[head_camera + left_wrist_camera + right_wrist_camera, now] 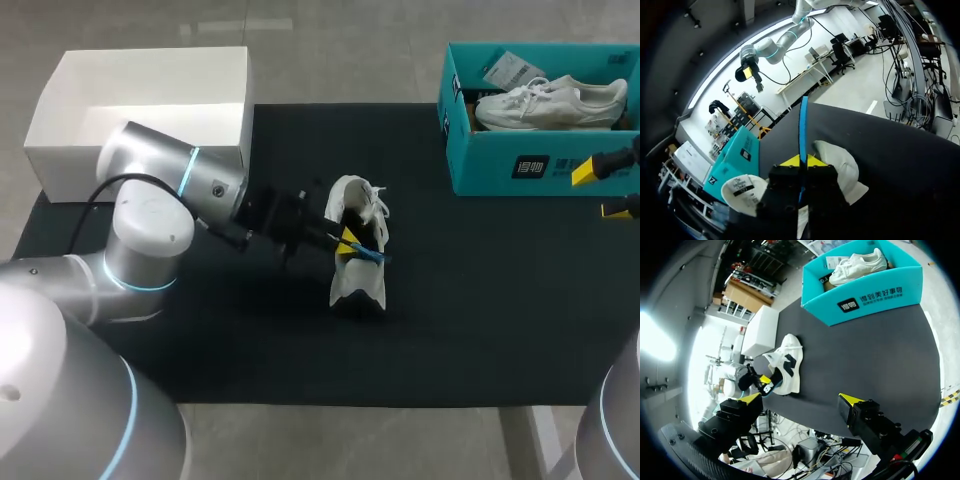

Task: Take the shoe out of the shoebox, open the shoe tongue, remove and reinsert the insole, then place the shoe into the shoebox

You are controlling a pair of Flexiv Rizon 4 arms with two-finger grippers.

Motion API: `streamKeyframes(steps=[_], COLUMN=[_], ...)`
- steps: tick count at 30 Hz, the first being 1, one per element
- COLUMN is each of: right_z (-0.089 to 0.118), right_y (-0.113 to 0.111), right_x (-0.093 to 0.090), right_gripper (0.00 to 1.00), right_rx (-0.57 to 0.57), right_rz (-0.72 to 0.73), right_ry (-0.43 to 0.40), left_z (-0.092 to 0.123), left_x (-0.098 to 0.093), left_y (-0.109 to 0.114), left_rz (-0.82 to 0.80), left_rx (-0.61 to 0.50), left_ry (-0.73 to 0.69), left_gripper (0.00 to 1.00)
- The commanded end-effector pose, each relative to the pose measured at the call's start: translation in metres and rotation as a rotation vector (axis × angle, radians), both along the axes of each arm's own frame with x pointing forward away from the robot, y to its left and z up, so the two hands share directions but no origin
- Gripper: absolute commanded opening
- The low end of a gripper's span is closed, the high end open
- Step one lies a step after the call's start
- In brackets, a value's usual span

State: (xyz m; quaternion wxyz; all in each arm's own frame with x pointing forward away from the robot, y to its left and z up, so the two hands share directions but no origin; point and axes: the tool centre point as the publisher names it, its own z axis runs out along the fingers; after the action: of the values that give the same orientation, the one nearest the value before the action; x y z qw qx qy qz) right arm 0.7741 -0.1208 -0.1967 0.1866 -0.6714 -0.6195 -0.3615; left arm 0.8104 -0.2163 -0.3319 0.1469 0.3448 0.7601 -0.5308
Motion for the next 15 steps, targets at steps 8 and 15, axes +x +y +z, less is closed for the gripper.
streamKeyframes(steps=[8, 15], right_z=[0.000, 0.000], right_y=[0.000, 0.000], right_x=[0.000, 0.000], right_gripper=[1.00, 1.00], right_rx=[-0.002, -0.002], right_rz=[-0.001, -0.001], right_ry=[0.001, 0.001], left_z=[-0.013, -0.020], left_x=[0.020, 0.029], left_y=[0.000, 0.001], left_rz=[0.006, 0.021], left_rx=[0.047, 0.042], left_ry=[-0.106, -0.155], left_gripper=[0.00, 0.00])
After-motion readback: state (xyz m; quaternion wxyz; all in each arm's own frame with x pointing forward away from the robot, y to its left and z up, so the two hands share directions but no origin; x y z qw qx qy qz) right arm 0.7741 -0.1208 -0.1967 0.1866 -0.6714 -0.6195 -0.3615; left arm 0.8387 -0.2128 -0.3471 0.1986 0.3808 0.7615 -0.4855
